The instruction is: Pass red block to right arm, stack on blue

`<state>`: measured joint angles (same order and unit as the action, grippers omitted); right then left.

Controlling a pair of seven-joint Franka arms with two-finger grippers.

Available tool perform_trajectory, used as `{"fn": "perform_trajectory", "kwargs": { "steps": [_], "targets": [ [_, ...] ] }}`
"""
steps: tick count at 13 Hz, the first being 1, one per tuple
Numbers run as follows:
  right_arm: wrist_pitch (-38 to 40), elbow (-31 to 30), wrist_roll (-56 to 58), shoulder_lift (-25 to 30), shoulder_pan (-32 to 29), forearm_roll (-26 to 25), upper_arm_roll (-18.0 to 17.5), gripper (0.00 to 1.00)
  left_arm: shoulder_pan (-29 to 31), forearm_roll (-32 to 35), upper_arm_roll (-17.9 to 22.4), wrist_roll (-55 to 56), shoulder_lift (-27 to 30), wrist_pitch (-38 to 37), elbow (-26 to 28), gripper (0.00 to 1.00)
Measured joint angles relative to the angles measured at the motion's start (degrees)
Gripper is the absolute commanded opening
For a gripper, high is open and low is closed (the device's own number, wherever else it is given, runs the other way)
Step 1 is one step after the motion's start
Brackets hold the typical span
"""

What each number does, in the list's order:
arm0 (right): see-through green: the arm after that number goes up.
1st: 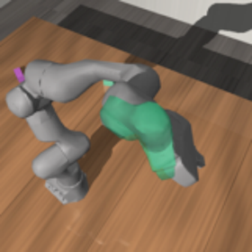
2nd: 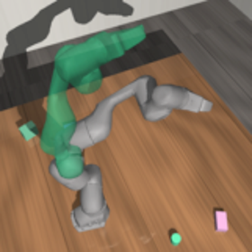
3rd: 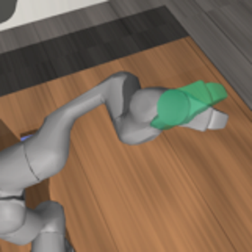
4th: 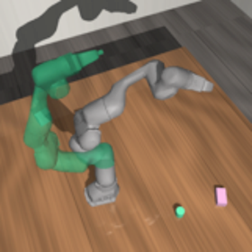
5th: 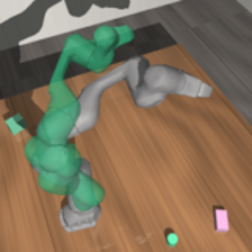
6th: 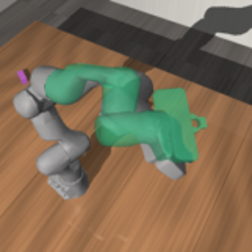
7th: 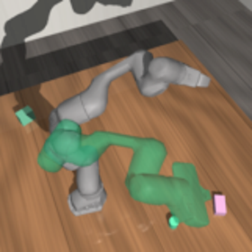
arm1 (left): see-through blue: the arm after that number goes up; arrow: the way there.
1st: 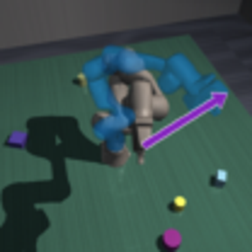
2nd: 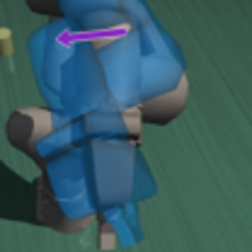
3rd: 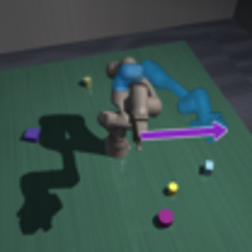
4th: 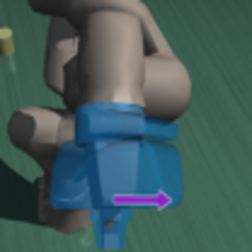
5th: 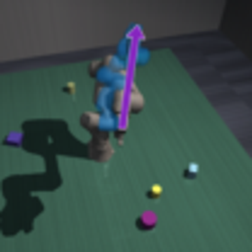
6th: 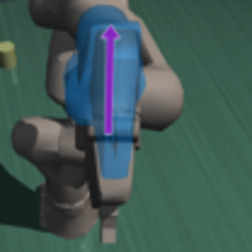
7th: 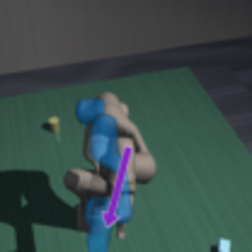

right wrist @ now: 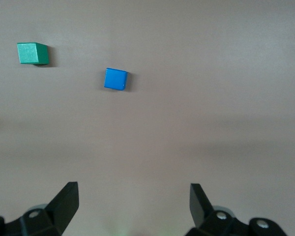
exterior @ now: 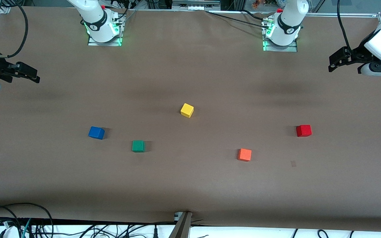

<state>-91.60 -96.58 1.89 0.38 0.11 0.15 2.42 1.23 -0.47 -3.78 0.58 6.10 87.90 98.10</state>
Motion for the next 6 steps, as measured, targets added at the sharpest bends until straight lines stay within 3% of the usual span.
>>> {"fn": "perform_trajectory", "kwargs": {
  "steps": [6],
  "targets": [
    [0.0,0.0,0.0,0.0,0.0,0.0,0.0,1.0,0.4,0.0,0.0,0.0,-0.4,0.3,0.0,1.0]
  ]
}}
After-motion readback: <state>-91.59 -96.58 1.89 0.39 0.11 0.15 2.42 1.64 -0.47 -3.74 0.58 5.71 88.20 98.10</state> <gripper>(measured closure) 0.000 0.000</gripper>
